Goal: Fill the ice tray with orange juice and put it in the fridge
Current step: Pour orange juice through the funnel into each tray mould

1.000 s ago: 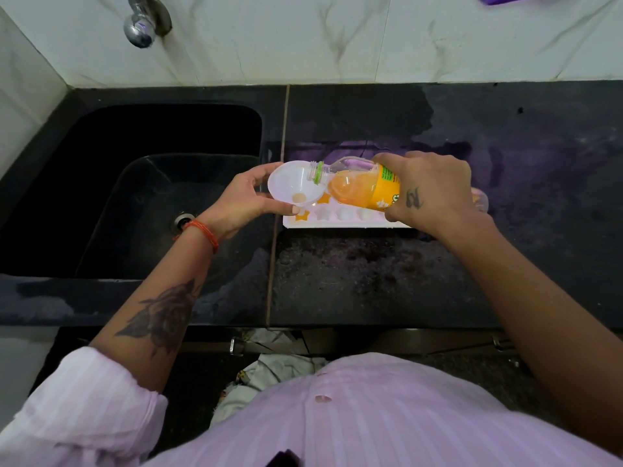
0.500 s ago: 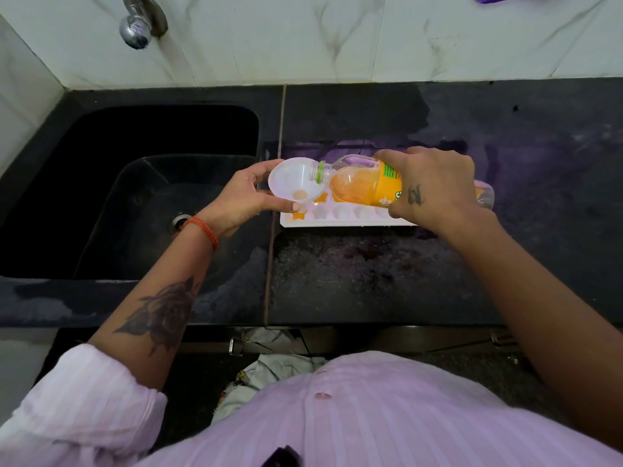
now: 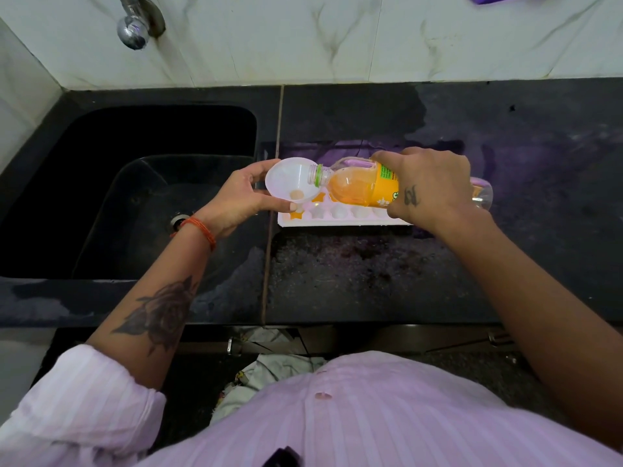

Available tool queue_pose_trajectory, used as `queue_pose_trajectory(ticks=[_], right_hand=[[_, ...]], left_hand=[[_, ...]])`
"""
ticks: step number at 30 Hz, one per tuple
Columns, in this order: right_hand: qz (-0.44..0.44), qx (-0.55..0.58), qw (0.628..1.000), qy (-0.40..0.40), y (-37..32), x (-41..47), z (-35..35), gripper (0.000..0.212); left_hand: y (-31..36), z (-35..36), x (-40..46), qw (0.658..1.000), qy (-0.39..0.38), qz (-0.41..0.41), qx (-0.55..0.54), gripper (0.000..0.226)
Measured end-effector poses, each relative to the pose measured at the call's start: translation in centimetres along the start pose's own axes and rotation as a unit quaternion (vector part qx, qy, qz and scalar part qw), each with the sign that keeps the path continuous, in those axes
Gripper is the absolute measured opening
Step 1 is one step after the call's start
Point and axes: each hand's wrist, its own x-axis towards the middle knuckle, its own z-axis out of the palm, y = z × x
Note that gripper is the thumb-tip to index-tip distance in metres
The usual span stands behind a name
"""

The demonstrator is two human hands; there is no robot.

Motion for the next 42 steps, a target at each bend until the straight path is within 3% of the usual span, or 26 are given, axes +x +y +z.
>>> queue_pose_trajectory(ticks=[16,35,42], right_hand=[[-0.008,-0.026,1.0,0.005,-0.8,0.5,-0.1,0.057],[0.03,0.041,0.998,-0.043,-0.1,0.1,0.6,0.075],[0.042,0.028,0.998,-0.029,1.0,-0.9,0.5,0.068]], left_hand=[[-0.4,-0.4,0.0,1.0,0.007,-0.004,0.007,0.073],[-0.1,-0.2,0.2,1.0,-0.005,0.002,-0.001,0.072],[-0.4,1.0,0.8,1.0,-0.024,0.002,-0.012,0.071]])
